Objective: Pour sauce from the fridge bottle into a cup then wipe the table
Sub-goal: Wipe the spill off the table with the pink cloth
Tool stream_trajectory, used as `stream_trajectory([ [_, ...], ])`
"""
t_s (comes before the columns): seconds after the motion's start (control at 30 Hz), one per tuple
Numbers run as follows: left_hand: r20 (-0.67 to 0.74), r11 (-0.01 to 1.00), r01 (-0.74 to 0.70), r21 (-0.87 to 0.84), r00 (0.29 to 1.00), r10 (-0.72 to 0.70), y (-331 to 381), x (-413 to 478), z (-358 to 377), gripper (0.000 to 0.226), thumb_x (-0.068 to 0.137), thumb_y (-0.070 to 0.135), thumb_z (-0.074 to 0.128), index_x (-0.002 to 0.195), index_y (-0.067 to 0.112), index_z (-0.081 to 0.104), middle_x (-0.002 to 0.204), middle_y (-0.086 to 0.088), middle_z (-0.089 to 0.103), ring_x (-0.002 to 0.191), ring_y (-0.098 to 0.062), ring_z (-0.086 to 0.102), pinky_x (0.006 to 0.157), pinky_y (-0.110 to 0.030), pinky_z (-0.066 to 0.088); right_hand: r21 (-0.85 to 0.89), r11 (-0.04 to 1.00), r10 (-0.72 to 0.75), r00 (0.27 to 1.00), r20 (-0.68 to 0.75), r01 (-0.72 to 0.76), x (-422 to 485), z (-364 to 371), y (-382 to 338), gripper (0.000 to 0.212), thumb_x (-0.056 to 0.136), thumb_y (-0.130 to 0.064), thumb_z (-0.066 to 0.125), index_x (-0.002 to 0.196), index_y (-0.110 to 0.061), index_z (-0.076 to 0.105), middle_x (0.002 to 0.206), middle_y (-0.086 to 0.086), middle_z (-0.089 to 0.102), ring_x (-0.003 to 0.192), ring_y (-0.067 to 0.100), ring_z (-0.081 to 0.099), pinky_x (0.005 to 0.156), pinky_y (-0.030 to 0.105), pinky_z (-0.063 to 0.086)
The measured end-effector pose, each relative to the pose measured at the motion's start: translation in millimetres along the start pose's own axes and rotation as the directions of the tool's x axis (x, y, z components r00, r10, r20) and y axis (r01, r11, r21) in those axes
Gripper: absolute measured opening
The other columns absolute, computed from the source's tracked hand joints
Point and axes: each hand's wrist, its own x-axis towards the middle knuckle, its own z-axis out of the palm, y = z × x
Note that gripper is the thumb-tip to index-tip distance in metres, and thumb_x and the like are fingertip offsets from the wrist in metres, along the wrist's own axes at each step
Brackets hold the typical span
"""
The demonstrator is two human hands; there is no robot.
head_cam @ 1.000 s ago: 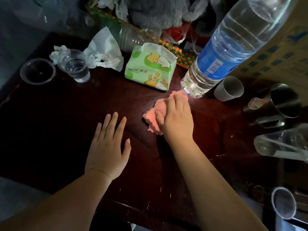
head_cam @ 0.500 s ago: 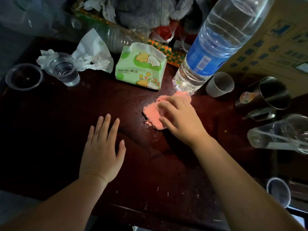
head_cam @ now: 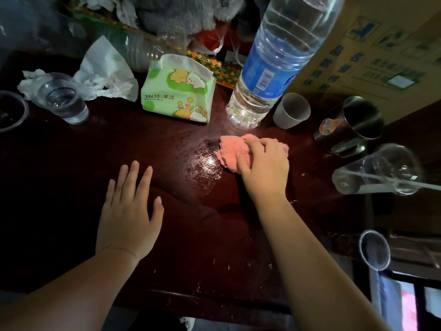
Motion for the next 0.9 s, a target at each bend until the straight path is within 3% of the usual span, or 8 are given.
stream_trajectory([
  [0.1,-0.004,1.0,0.009,-0.013,1.0,-0.009,-0.1,0.7,-0.1,0.061,0.095,0.041,0.019,0.15,0.015,0.021,0.159,-0.006,0.009,0.147,-0.017,0.0,0.12,-0.039,0.004,0.0,0.999,0.053,0.998,-0.027,-0.053,-0.4,-3.5,-6.1,0.038,0.084,-0.042,0.055,0.117,-0.024,0.063,0.111,0.009,0.058,0.114,0.033,0.049,0.095,0.049,0.042],
  [0.3,-0.004,1.0,0.003,-0.015,1.0,-0.003,-1.6,0.7,0.7,0.066,0.091,0.045,0.016,0.15,0.016,0.02,0.159,-0.006,0.009,0.147,-0.017,-0.001,0.12,-0.038,0.002,-0.126,0.912,0.394,0.919,-0.009,-0.392,4.8,-16.3,3.6,0.04,0.084,-0.051,0.05,0.115,-0.026,0.057,0.118,0.008,0.051,0.113,0.031,0.043,0.093,0.043,0.034],
  [0.37,-0.007,1.0,0.004,-0.013,1.0,-0.004,-1.6,1.1,0.8,0.066,0.091,0.044,0.016,0.15,0.015,0.021,0.159,-0.007,0.01,0.147,-0.018,0.0,0.12,-0.039,0.004,-0.169,0.942,0.299,0.954,0.033,-0.289,8.2,-17.3,5.7,0.045,0.087,-0.053,0.047,0.117,-0.02,0.055,0.118,0.01,0.05,0.112,0.032,0.043,0.091,0.044,0.034],
  [0.43,-0.006,1.0,0.005,-0.011,1.0,-0.005,-1.5,0.9,0.5,0.066,0.091,0.044,0.016,0.15,0.015,0.021,0.159,-0.007,0.011,0.147,-0.019,0.002,0.12,-0.039,0.005,-0.093,0.994,0.067,0.997,0.049,-0.062,9.3,-22.1,12.2,0.042,0.089,-0.045,0.045,0.12,-0.019,0.054,0.121,0.009,0.05,0.112,0.03,0.044,0.092,0.045,0.035],
  [0.53,-0.009,1.0,0.005,-0.014,1.0,-0.005,-0.9,0.8,0.3,0.066,0.091,0.045,0.015,0.15,0.016,0.02,0.159,-0.007,0.009,0.147,-0.018,0.0,0.12,-0.038,0.003,0.029,0.959,-0.284,0.947,0.154,0.283,7.0,-30.8,35.1,0.044,0.084,-0.029,0.039,0.123,-0.021,0.057,0.127,0.006,0.051,0.116,0.026,0.045,0.098,0.044,0.037],
  [0.6,-0.011,1.0,0.0,-0.014,1.0,0.0,-0.8,0.7,0.5,0.066,0.091,0.045,0.015,0.15,0.016,0.02,0.159,-0.007,0.009,0.147,-0.018,0.0,0.119,-0.038,0.003,0.09,0.949,-0.313,0.927,0.208,0.301,7.0,-31.6,47.1,0.039,0.088,-0.028,0.039,0.121,-0.024,0.06,0.128,0.004,0.051,0.117,0.025,0.045,0.097,0.041,0.039],
  [0.73,-0.01,1.0,0.003,-0.001,1.0,-0.003,-1.6,0.5,1.0,0.065,0.092,0.044,0.015,0.15,0.016,0.02,0.159,-0.007,0.01,0.147,-0.018,0.0,0.119,-0.039,0.004,0.071,0.986,-0.162,0.976,0.143,0.153,8.0,-29.7,61.2,0.029,0.09,-0.023,0.053,0.117,-0.024,0.063,0.12,0.004,0.054,0.108,0.027,0.048,0.088,0.038,0.042],
  [0.9,-0.029,1.0,-0.008,-0.006,1.0,0.008,-0.5,0.3,1.0,0.064,0.092,0.043,0.019,0.149,0.014,0.024,0.158,-0.01,0.014,0.147,-0.021,0.005,0.119,-0.04,0.006,-0.036,0.986,0.162,0.985,0.056,-0.161,-7.1,-35.9,69.1,0.027,0.094,-0.024,0.05,0.118,-0.018,0.062,0.119,0.009,0.05,0.108,0.029,0.044,0.074,0.039,0.045],
])
